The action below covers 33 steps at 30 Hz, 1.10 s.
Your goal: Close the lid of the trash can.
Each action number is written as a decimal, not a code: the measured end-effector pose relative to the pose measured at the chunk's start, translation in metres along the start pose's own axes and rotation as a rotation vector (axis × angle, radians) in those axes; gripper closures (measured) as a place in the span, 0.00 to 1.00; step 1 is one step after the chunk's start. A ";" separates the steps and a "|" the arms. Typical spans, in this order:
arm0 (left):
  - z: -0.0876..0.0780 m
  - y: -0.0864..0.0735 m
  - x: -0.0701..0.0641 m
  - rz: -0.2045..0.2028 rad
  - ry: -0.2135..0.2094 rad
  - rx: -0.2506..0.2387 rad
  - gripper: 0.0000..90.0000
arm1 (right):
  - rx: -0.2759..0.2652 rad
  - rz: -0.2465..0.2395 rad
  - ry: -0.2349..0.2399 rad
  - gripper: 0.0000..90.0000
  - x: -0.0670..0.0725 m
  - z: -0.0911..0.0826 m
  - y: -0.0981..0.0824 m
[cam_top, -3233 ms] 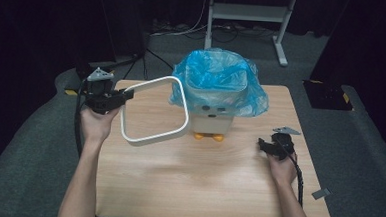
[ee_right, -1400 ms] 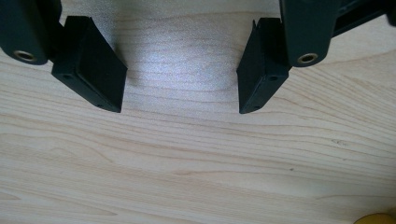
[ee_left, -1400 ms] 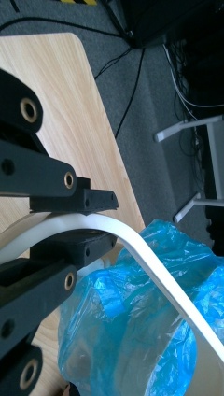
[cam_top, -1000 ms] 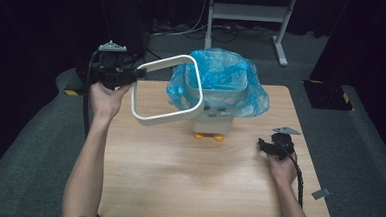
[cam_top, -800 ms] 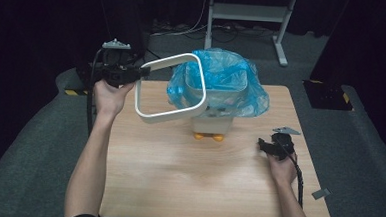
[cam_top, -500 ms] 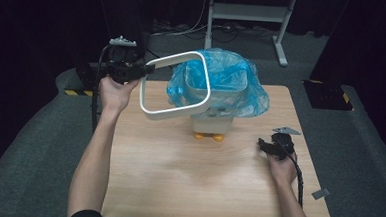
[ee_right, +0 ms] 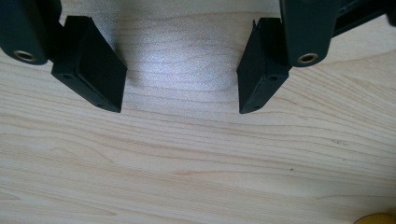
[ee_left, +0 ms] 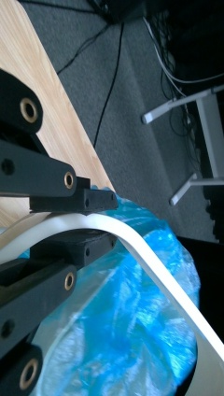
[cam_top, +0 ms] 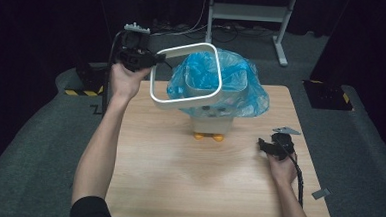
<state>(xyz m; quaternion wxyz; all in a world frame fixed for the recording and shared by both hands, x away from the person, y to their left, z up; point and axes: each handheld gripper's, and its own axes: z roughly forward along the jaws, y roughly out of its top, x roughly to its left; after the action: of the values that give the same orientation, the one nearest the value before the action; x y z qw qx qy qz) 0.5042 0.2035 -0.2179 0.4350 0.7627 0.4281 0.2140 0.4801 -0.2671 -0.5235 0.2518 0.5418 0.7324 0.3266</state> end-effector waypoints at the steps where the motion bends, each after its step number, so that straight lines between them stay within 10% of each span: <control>1: 0.002 0.001 -0.001 0.001 -0.001 0.000 0.89 | 0.000 0.001 -0.001 0.36 0.000 0.000 0.000; 33: 0.045 0.023 -0.005 0.015 -0.001 0.048 0.89 | -0.005 -0.034 0.030 0.41 0.000 -0.001 -0.001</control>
<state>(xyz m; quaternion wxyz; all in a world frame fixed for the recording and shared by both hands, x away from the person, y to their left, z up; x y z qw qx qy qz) 0.5438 0.1713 -0.2220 0.4152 0.7761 0.4273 0.2066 0.4788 -0.2678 -0.5232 0.2475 0.5238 0.7444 0.3320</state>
